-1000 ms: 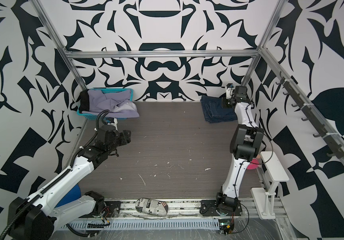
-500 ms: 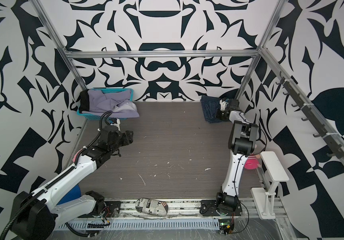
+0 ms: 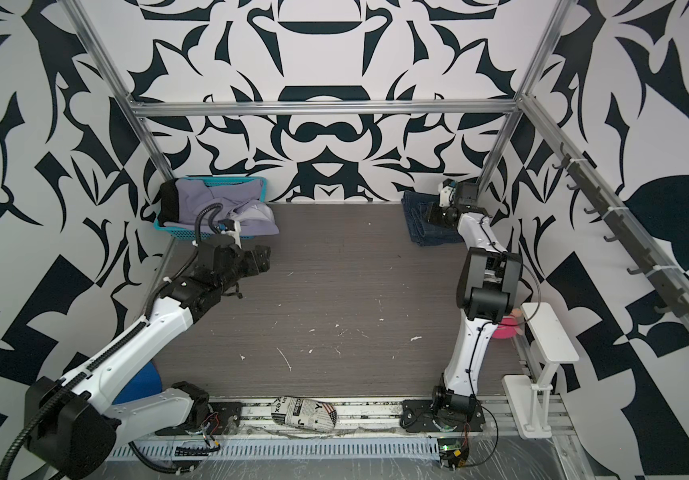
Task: Fold and stack the skirts
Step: 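Lower the denim skirt at the far corner and open the right gripper, then grasp the lavender skirt in the teal basket with the left gripper while the right withdraws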
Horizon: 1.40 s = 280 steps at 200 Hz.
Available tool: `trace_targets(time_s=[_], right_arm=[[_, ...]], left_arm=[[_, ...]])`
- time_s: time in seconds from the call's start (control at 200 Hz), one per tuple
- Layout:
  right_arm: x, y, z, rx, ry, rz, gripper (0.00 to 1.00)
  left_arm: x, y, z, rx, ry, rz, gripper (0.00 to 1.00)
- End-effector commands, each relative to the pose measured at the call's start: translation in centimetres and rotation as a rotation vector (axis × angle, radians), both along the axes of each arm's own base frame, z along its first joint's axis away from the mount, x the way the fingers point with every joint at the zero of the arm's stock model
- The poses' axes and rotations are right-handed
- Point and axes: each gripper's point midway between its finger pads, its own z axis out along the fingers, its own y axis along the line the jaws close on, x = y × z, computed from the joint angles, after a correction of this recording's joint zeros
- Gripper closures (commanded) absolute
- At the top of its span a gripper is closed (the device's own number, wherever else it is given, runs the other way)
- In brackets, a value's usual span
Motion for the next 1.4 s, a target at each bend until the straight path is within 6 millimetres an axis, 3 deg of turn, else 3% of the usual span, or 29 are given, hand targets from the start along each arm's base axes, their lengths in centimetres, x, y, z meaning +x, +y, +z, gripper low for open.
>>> trace_targets(time_s=[0.0,0.02,0.085,0.25,0.35,0.425,0.55,0.745,0.935,1.1,1.18,1.395], right_arm=[[-1.6,5.8,7.4,-0.064,-0.142,0.078,0.0],[-2.1,6.9,7.8,-0.073,-0.149,0.094,0.0],[-3.6,10.9,8.9,-0.081,-0.187,0.159,0.0],[-8.3,19.3,9.3,0.013,-0.291,0.229,0.02],[-11.4,22.8,8.5,0.07,-0.331,0.291,0.04],[-13.4,24.3,7.6,0.074,-0.347,0.337,0.04],[-15.1,25.0,6.4,0.085,-0.334,0.393,0.04],[-16.5,25.0,5.2,0.071,-0.295,0.43,0.05],[-17.0,25.3,4.8,0.088,-0.297,0.453,0.05],[-17.2,25.6,4.7,0.11,-0.298,0.467,0.05],[-17.2,25.7,4.9,0.113,-0.305,0.47,0.05],[-17.2,25.6,5.1,0.115,-0.306,0.472,0.05]], left_arm=[[1.8,1.4,1.8,0.006,0.036,0.024,0.0],[2.6,1.7,1.0,0.02,0.07,0.036,0.0],[4.4,3.0,0.9,0.039,0.107,0.068,0.0],[8.5,6.7,-0.6,0.057,0.207,0.155,0.03],[10.1,8.7,-1.6,0.059,0.237,0.202,0.04],[10.9,10.1,-2.5,0.067,0.264,0.233,0.04],[12.5,11.7,-4.9,0.071,0.318,0.256,0.04],[16.0,11.1,-7.7,0.104,0.359,0.18,0.08],[18.0,10.9,-11.0,0.125,0.392,0.154,0.08],[19.3,11.0,-12.1,0.161,0.392,0.136,0.14],[19.7,11.0,-12.3,0.173,0.384,0.132,0.26],[20.8,11.4,-12.3,0.207,0.346,0.121,0.8]])
